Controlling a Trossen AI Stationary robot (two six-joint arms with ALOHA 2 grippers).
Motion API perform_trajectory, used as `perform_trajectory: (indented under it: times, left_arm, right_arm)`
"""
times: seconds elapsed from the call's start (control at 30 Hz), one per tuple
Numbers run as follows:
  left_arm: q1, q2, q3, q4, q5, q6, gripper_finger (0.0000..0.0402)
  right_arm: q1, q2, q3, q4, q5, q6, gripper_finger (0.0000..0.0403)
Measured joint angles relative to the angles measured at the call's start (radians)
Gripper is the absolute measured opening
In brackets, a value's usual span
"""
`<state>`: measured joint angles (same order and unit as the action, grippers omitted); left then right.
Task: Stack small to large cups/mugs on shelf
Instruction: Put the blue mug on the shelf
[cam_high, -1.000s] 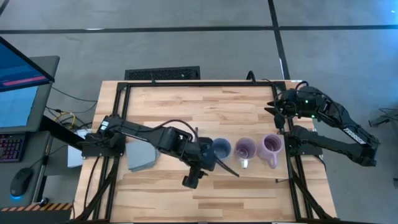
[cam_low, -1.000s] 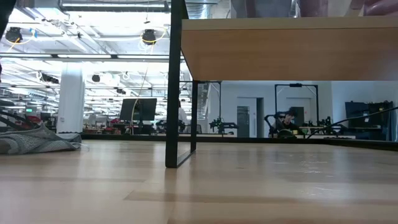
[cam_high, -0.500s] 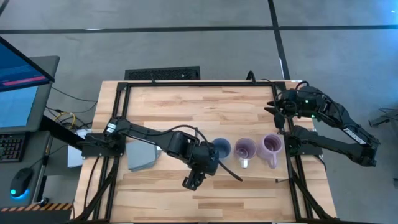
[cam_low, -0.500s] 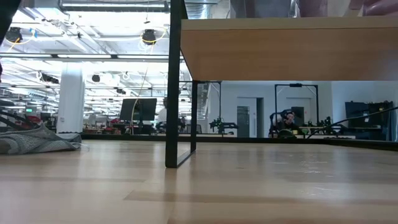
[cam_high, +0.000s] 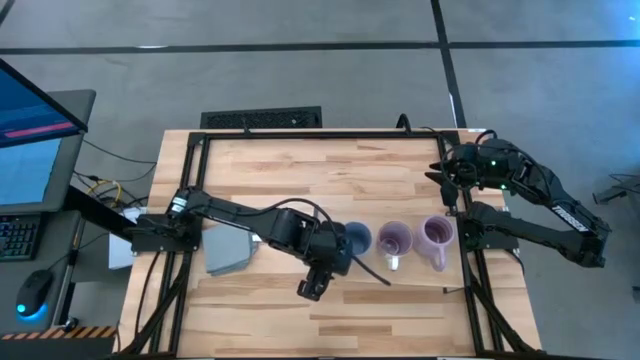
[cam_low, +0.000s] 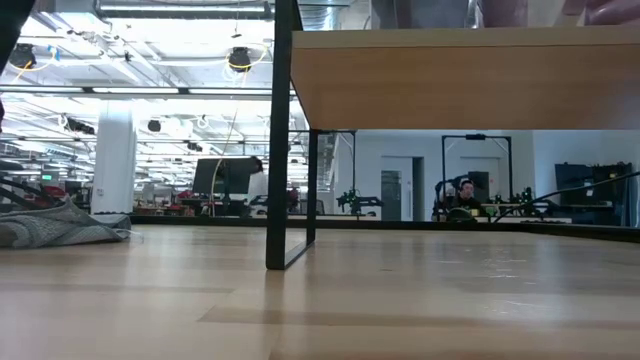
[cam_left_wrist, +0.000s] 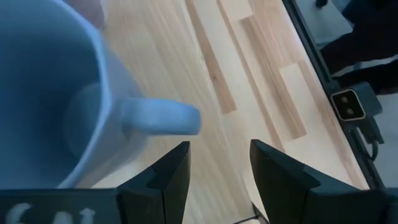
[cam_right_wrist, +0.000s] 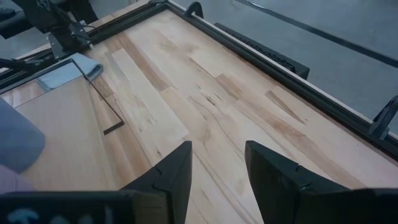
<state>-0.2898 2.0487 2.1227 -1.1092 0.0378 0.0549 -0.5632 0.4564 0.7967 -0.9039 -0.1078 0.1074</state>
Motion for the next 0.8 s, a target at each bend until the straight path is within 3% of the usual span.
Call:
perform_trajectory:
  times: [0.8]
  left_arm:
    - [-0.001, -0.001, 0.000, 0.115, 0.005, -0.077, 0.0158]
  right_arm:
    - [0.000, 0.000, 0.000, -0.001, 0.000, 0.017, 0.0171]
